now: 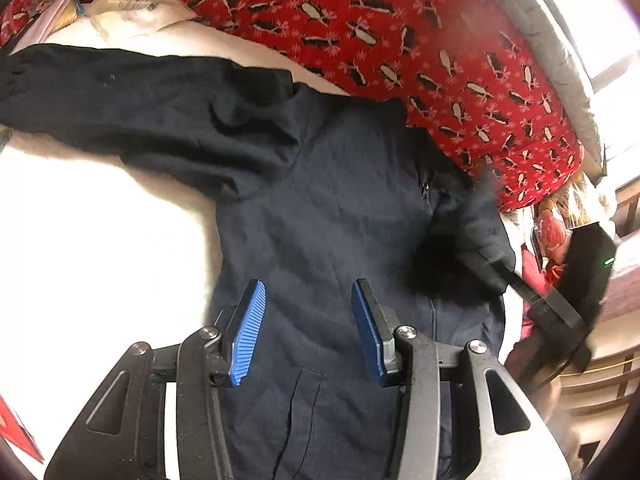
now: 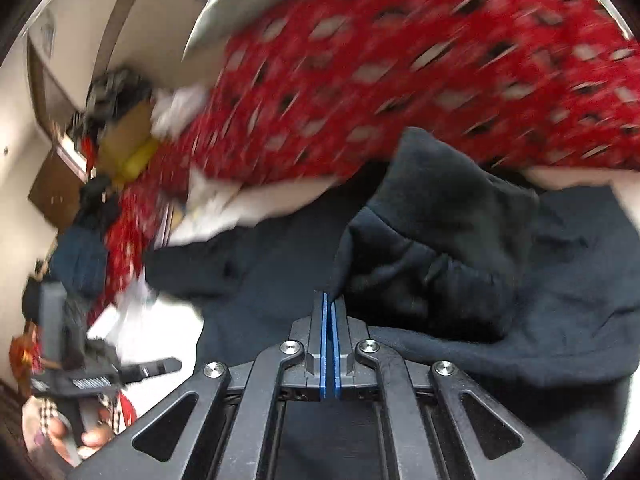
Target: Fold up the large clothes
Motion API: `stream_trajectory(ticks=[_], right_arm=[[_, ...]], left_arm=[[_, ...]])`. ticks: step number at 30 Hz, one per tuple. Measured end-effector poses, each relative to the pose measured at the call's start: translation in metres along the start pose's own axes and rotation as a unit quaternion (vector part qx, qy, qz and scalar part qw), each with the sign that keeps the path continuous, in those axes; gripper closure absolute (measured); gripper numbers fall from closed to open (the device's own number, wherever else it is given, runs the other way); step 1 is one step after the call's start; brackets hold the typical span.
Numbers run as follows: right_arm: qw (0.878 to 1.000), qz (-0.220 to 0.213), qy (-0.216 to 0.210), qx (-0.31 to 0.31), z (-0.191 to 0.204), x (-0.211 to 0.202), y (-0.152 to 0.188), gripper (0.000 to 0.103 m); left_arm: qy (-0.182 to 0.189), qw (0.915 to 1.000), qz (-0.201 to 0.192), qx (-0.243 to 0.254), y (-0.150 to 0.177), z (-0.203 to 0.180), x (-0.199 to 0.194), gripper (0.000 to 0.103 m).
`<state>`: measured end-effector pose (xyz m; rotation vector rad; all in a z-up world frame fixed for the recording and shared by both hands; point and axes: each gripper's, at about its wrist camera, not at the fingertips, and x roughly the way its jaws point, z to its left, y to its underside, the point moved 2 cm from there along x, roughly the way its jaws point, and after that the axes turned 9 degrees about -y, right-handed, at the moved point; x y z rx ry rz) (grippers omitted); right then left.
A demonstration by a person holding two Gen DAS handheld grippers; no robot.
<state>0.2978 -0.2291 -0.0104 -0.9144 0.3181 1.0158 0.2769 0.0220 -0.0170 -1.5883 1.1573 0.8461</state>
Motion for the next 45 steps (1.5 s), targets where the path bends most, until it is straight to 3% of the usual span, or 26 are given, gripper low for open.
stream_trajectory(ticks=[4,7,10,12,14,18,19,23,25,26,28,32,34,36,40,45], right_arm=[[0.997,0.075,-0.006,0.001,0.029,0.057,0.038,0.096],[0.992,0.125,-0.011,-0.002,0.04,0.068,0.068,0.096],[0.995,0.096,-0.015,0.012,0.029,0.037,0.083,0.087],[0.997,0.057,0.008,0.05,0.0,0.004,0.087,0.068],[0.996,0.029,0.029,0.082,-0.028,-0.023,0.089,0.067],[0.987,-0.01,0.054,0.154,-0.086,-0.075,0.098,0.066],[0.984,-0.018,0.054,0.168,-0.095,-0.084,0.101,0.066],[0.975,-0.048,0.04,0.214,-0.129,-0.115,0.112,0.066],[0.973,-0.058,0.035,0.222,-0.138,-0.121,0.113,0.066],[0.971,-0.064,0.032,0.226,-0.143,-0.125,0.114,0.066],[0.969,-0.073,0.026,0.235,-0.154,-0.132,0.114,0.066],[0.957,-0.104,-0.008,0.269,-0.176,-0.146,0.111,0.065],[0.952,-0.118,-0.031,0.28,-0.182,-0.145,0.106,0.062],[0.948,-0.129,-0.044,0.286,-0.183,-0.139,0.098,0.061],[0.933,-0.126,-0.069,0.329,-0.19,-0.115,0.088,0.054],[0.905,-0.13,-0.092,0.394,-0.197,-0.093,0.096,0.058]], left_arm=[[0.016,0.9998,0.015,0.0,-0.001,0.001,0.006,0.06],[0.025,0.9991,0.032,0.008,0.002,-0.008,0.018,0.06],[0.045,0.9976,0.05,0.013,0.002,-0.03,0.036,0.06],[0.067,0.9952,0.07,0.013,0.001,-0.053,0.053,0.058],[0.087,0.9917,0.093,0.014,0.0,-0.082,0.075,0.053],[0.111,0.9855,0.128,-0.011,0.001,-0.12,0.114,0.053],[0.114,0.985,0.127,-0.025,-0.001,-0.125,0.12,0.053],[0.136,0.9819,0.054,-0.121,-0.019,-0.12,0.12,0.054],[0.144,0.9779,0.018,-0.151,-0.03,-0.112,0.113,0.075],[0.152,0.9772,0.006,-0.148,-0.036,-0.109,0.108,0.093],[0.148,0.9791,-0.021,-0.138,-0.042,-0.104,0.088,0.093],[0.088,0.981,-0.11,-0.133,-0.033,-0.069,0.028,0.094],[0.078,0.9811,-0.107,-0.141,-0.027,-0.048,0.024,0.094],[0.062,0.9842,-0.074,-0.148,-0.021,-0.028,0.037,0.094],[0.106,0.974,-0.018,-0.2,-0.006,0.001,0.06,0.093],[0.133,0.9675,-0.029,-0.213,0.004,0.01,0.053,0.089]])
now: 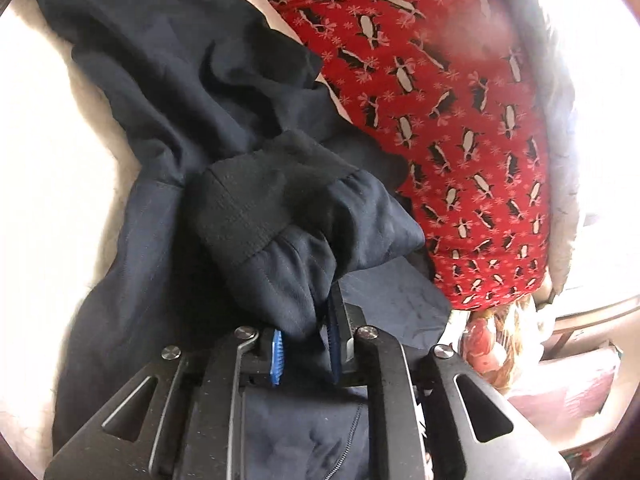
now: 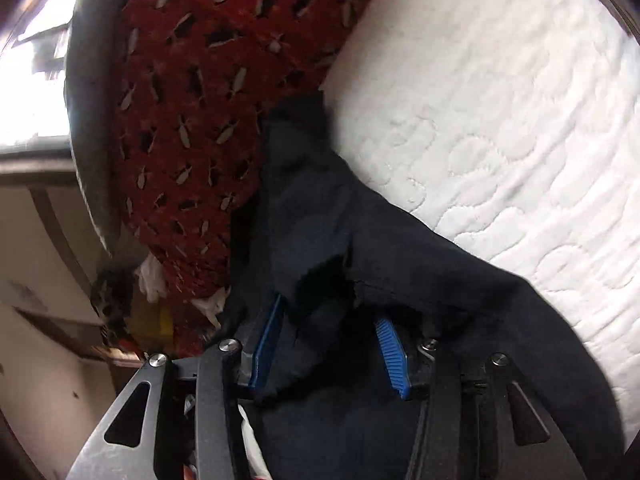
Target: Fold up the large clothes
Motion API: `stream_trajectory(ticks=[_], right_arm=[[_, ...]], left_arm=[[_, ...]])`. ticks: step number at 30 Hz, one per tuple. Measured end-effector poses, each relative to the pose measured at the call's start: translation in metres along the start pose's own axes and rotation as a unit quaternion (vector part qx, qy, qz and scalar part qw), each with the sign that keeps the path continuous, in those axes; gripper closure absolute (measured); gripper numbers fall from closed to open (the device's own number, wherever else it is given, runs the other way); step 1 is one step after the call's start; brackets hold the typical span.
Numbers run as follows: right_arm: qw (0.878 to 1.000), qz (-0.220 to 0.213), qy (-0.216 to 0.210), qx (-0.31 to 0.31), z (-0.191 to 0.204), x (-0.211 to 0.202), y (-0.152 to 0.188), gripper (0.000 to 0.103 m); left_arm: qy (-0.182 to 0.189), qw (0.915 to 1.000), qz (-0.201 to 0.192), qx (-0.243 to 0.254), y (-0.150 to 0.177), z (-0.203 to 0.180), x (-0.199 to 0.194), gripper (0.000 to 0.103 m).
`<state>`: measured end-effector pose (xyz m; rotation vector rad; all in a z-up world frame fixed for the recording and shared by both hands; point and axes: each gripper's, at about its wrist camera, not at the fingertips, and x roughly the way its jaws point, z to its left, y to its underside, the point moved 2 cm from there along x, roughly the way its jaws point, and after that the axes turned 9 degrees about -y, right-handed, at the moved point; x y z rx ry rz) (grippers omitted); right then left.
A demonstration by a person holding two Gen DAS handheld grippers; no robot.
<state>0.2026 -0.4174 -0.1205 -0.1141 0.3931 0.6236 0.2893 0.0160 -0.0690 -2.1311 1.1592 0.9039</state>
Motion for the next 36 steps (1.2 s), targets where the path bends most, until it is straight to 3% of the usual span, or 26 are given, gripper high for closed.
stream_trajectory(ticks=[1,2,3,5,6,8,11,13,15,17,19,20,21,22,23,24,26,27,28,30,32,34,36], right_arm=[[1.0,-0.005,0.0,0.005,-0.001,0.001,-0.002,0.064],[1.0,-0.008,-0.006,0.004,0.001,0.002,-0.006,0.094],[1.0,-0.009,-0.012,0.001,0.004,0.0,-0.008,0.098],[0.998,-0.041,-0.032,-0.023,0.017,-0.016,-0.015,0.099],[0.997,-0.061,-0.032,-0.04,0.022,-0.027,-0.018,0.099],[0.995,-0.08,0.015,-0.051,0.016,-0.041,-0.027,0.099],[0.997,-0.014,0.063,-0.032,-0.009,-0.028,-0.032,0.096],[0.997,-0.013,0.062,-0.046,-0.008,-0.029,-0.029,0.091],[0.997,-0.029,0.055,-0.052,-0.004,-0.033,-0.025,0.085],[0.997,-0.033,0.049,-0.046,-0.005,-0.033,-0.023,0.081],[0.998,-0.032,0.049,-0.04,-0.007,-0.03,-0.024,0.081],[0.998,-0.031,0.049,-0.038,-0.007,-0.027,-0.023,0.081],[0.998,-0.035,0.047,-0.037,-0.008,-0.027,-0.023,0.082],[0.998,-0.036,0.04,-0.04,-0.007,-0.027,-0.024,0.085],[0.998,-0.035,0.033,-0.05,-0.005,-0.029,-0.025,0.098],[0.997,-0.041,0.024,-0.067,-0.002,-0.038,-0.023,0.098],[0.993,-0.07,0.01,-0.097,0.013,-0.049,-0.024,0.098],[0.992,-0.074,0.012,-0.098,0.014,-0.05,-0.025,0.098],[0.993,-0.071,0.03,-0.093,0.01,-0.048,-0.027,0.098],[0.994,-0.036,0.073,-0.077,-0.005,-0.036,-0.029,0.092],[0.994,-0.003,0.096,-0.055,-0.017,-0.029,-0.026,0.092],[0.993,-0.013,0.1,-0.058,-0.011,-0.04,-0.019,0.085],[0.988,-0.045,0.104,-0.101,0.014,-0.057,-0.01,0.084]], left_arm=[[0.006,1.0,-0.001,-0.002,0.0,0.0,-0.002,0.089],[0.012,0.9999,-0.001,0.0,0.001,0.001,-0.005,0.087],[0.011,0.9999,-0.001,0.003,0.001,0.002,-0.009,0.086],[0.012,0.9999,-0.005,0.005,0.0,0.005,-0.015,0.084],[0.007,0.9999,-0.011,0.003,-0.001,0.009,-0.017,0.078],[0.003,0.9998,-0.019,-0.005,-0.003,0.018,-0.021,0.071],[0.021,0.9994,-0.004,-0.029,-0.003,0.028,-0.016,0.071],[0.037,0.9988,0.008,-0.032,-0.001,0.025,-0.009,0.071],[0.04,0.9986,0.024,-0.025,0.001,0.014,0.002,0.06],[0.033,0.9989,0.028,-0.017,0.002,0.001,0.011,0.05],[0.016,0.9997,0.016,-0.008,-0.002,-0.012,0.021,0.049],[0.012,0.9999,0.008,-0.004,-0.003,-0.017,0.022,0.057],[0.01,0.9999,0.0,0.003,-0.006,-0.02,0.021,0.093],[0.004,0.9999,-0.007,0.014,-0.012,-0.024,0.021,0.103],[0.004,0.9997,-0.017,0.02,-0.012,-0.027,0.016,0.103],[-0.017,0.9983,-0.048,0.029,-0.015,-0.024,0.004,0.103],[-0.119,0.9869,-0.089,0.063,-0.017,-0.025,-0.008,0.103],[-0.175,0.9779,-0.084,0.077,-0.018,-0.02,-0.007,0.103],[-0.188,0.9765,-0.065,0.082,-0.018,-0.013,-0.003,0.103],[-0.186,0.9792,-0.033,0.074,-0.016,0.003,-0.001,0.103],[-0.159,0.9841,-0.036,0.07,-0.014,0.01,-0.012,0.103],[-0.126,0.9871,-0.053,0.083,-0.011,0.003,-0.027,0.103],[-0.097,0.9883,-0.061,0.1,-0.012,-0.016,-0.035,0.103]])
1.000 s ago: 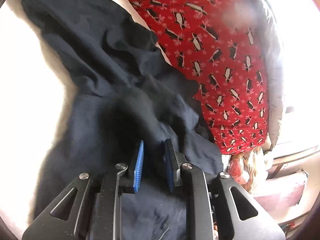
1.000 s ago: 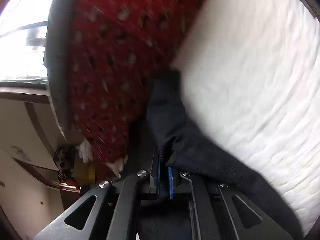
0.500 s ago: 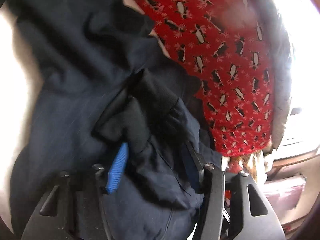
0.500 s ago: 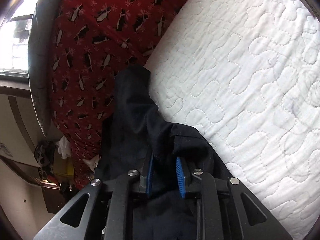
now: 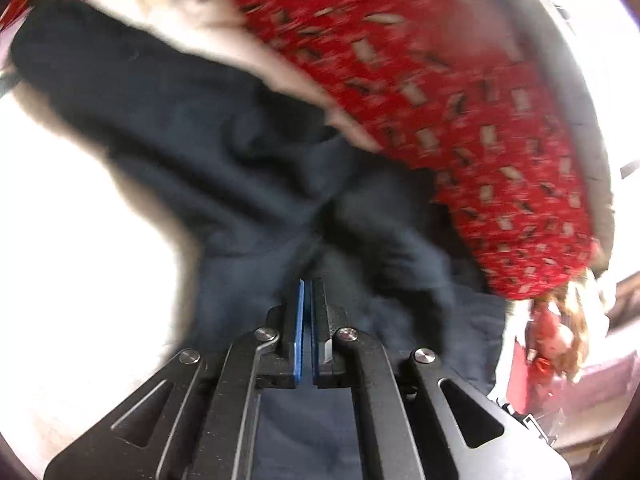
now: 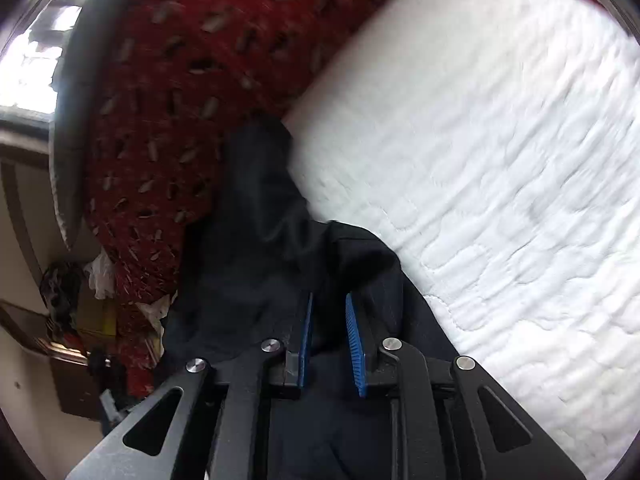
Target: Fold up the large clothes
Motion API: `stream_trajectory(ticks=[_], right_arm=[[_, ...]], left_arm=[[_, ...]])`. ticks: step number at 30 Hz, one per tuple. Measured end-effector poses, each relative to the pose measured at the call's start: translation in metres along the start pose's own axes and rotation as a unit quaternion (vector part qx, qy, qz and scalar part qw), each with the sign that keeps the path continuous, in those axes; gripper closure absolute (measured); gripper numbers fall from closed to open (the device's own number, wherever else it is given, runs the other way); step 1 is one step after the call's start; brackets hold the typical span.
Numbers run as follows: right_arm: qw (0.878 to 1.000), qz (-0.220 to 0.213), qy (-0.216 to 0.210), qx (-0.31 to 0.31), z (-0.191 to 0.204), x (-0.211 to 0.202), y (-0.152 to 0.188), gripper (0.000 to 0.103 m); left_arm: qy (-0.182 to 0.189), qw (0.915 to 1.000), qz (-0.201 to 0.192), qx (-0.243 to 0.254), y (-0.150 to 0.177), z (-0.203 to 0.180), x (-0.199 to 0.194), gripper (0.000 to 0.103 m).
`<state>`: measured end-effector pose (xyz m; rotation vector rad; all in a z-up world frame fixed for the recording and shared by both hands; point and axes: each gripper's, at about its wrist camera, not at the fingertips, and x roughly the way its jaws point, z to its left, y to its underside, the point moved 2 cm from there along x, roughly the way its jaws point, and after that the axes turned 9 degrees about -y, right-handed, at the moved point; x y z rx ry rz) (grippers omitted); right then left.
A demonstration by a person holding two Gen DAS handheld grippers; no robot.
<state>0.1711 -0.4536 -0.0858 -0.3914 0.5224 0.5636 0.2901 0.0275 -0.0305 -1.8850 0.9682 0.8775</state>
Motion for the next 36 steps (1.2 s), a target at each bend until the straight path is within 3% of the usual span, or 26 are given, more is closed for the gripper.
stream_trajectory(ticks=[2,4,8,10,11,12,13,14,16,17,18,19,21,22,24,26,28,31,36], right_arm=[[0.999,-0.034,-0.019,-0.037,0.02,-0.013,-0.004,0.084],[0.994,-0.062,-0.04,-0.077,0.047,-0.017,-0.015,0.083],[0.992,-0.026,-0.054,-0.109,0.072,0.023,-0.028,0.08],[0.991,-0.017,-0.031,-0.131,0.072,0.044,-0.028,0.081],[0.989,-0.014,-0.003,-0.148,0.068,0.058,-0.029,0.082],[0.987,-0.007,0.039,-0.153,0.056,0.07,-0.031,0.083],[0.986,0.01,0.081,-0.144,0.042,0.082,-0.034,0.086],[0.987,0.037,0.102,-0.115,0.018,0.094,-0.037,0.101],[0.992,0.012,0.078,-0.096,0.012,0.079,-0.042,0.103],[0.993,0.009,0.078,-0.092,0.015,0.073,-0.043,0.103],[0.992,-0.001,0.074,-0.102,0.023,0.066,-0.042,0.094],[0.99,-0.01,0.07,-0.119,0.033,0.062,-0.041,0.094],[0.986,-0.012,0.038,-0.159,0.057,0.059,-0.029,0.093],[0.986,-0.008,0.026,-0.164,0.065,0.063,-0.025,0.092],[0.983,0.022,-0.003,-0.181,0.084,0.079,-0.006,0.081],[0.979,0.064,0.01,-0.191,0.09,0.102,0.012,0.075],[0.973,0.109,0.049,-0.199,0.094,0.124,0.033,0.076],[0.971,0.092,0.0,-0.221,0.122,0.127,0.055,0.076],[0.958,0.136,-0.043,-0.25,0.166,0.163,0.091,0.076]], left_arm=[[0.024,0.9994,-0.002,0.024,-0.005,-0.024,-0.001,0.101],[0.024,0.9985,-0.004,0.049,-0.007,-0.049,0.005,0.095],[-0.003,0.9977,0.022,0.064,-0.007,-0.072,0.047,0.093],[-0.049,0.9957,0.02,0.076,-0.006,-0.066,0.063,0.093],[-0.093,0.9916,0.023,0.087,-0.007,-0.064,0.078,0.093],[-0.11,0.9888,0.032,0.095,-0.008,-0.057,0.09,0.097],[-0.097,0.991,0.024,0.089,-0.011,-0.052,0.089,0.098],[-0.082,0.9933,0.028,0.076,-0.015,-0.047,0.085,0.099],[-0.057,0.9961,0.044,0.05,-0.02,-0.04,0.074,0.099],[-0.046,0.9974,0.036,0.042,-0.022,-0.038,0.064,0.099],[-0.037,0.9985,0.017,0.037,-0.024,-0.042,0.054,0.098],[-0.026,0.999,0.002,0.035,-0.024,-0.042,0.045,0.098],[-0.024,0.9988,0.0,0.042,-0.019,-0.047,0.043,0.081],[-0.047,0.9974,0.014,0.053,-0.014,-0.048,0.049,0.077],[-0.077,0.9934,0.042,0.075,-0.002,-0.047,0.067,0.076],[-0.067,0.9932,0.037,0.088,-0.001,-0.046,0.064,0.077],[-0.038,0.9959,0.049,0.066,-0.007,-0.038,0.052,0.077],[-0.01,0.9991,0.031,0.025,-0.03,-0.014,0.026,0.076],[-0.019,0.9966,-0.006,-0.08,-0.083,0.078,-0.008,0.067]])
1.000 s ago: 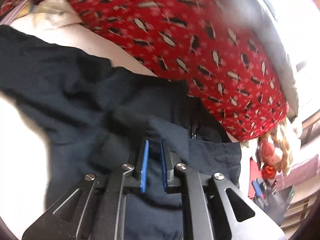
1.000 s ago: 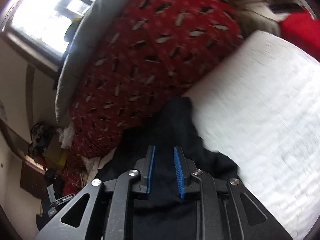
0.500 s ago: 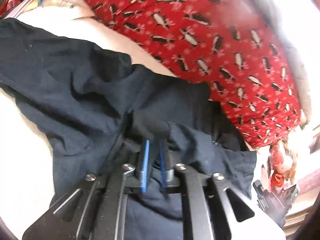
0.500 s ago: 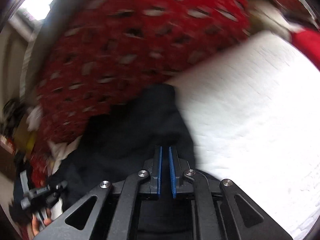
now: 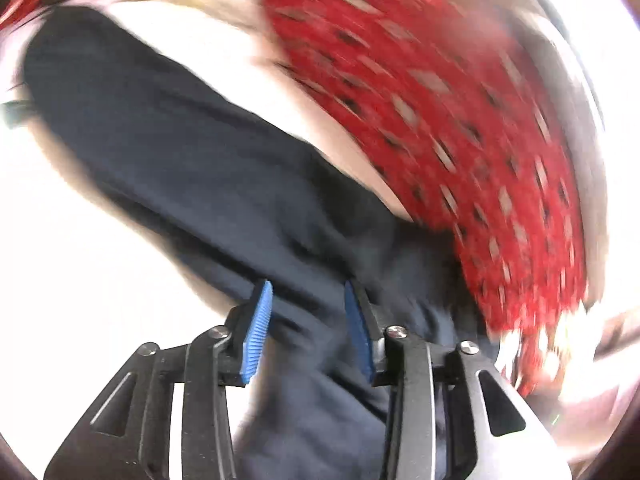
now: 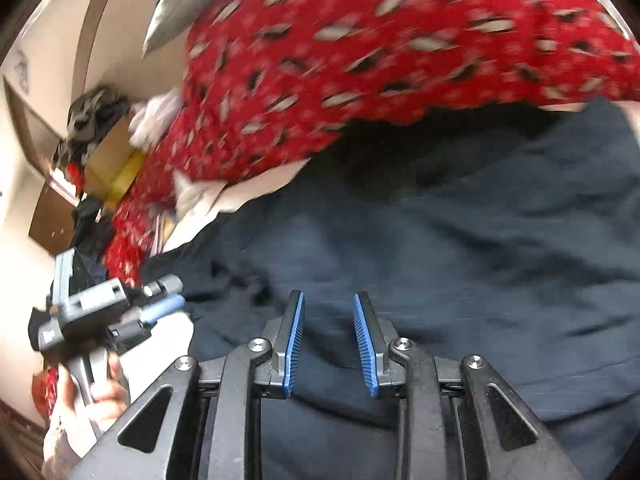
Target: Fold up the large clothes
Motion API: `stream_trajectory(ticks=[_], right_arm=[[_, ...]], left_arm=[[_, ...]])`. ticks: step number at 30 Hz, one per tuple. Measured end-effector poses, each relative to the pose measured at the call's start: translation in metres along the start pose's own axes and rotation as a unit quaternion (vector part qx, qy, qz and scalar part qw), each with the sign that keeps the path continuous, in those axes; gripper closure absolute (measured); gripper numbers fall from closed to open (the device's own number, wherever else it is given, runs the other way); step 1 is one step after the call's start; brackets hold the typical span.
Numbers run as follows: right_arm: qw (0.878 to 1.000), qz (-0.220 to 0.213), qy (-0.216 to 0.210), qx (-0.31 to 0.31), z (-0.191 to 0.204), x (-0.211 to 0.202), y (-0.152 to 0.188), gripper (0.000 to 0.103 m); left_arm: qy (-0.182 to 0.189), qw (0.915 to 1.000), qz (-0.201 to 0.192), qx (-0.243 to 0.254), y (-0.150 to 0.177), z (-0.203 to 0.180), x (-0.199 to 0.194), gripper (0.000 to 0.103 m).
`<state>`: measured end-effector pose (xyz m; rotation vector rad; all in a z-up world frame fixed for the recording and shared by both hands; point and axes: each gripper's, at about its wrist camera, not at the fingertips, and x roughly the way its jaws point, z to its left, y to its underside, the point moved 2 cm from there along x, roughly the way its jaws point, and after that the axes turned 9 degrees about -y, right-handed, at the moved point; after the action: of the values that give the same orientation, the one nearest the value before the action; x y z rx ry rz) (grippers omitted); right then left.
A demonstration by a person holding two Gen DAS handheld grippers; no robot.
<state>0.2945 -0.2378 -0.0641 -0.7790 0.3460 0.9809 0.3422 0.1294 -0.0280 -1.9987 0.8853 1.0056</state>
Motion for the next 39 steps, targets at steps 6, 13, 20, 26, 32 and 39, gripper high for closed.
stream_trajectory(ticks=[6,13,20,26,32,39], right_arm=[[0.995,0.086,0.052,-0.029,0.017,0.077,0.015,0.078],[0.998,0.052,0.031,-0.018,0.017,0.074,0.001,0.073],[0.999,0.049,0.008,0.012,-0.008,0.074,0.014,0.075],[0.998,0.057,0.009,0.009,-0.005,0.072,0.012,0.076],[0.999,0.052,0.014,0.002,0.004,0.045,0.009,0.073],[0.999,0.022,0.035,0.002,-0.012,-0.004,0.008,0.073]], left_arm=[[-0.011,0.9843,-0.014,-0.176,-0.062,0.125,0.0,0.067],[0.023,0.9592,-0.033,-0.28,-0.091,0.179,0.015,0.063],[0.05,0.95,-0.064,-0.302,-0.103,0.176,0.029,0.05],[0.056,0.9771,-0.084,-0.187,-0.108,0.12,0.019,0.103],[0.065,0.9865,-0.111,-0.1,-0.088,0.059,-0.024,0.103],[0.114,0.9873,-0.109,0.019,-0.026,-0.044,-0.064,0.103]])
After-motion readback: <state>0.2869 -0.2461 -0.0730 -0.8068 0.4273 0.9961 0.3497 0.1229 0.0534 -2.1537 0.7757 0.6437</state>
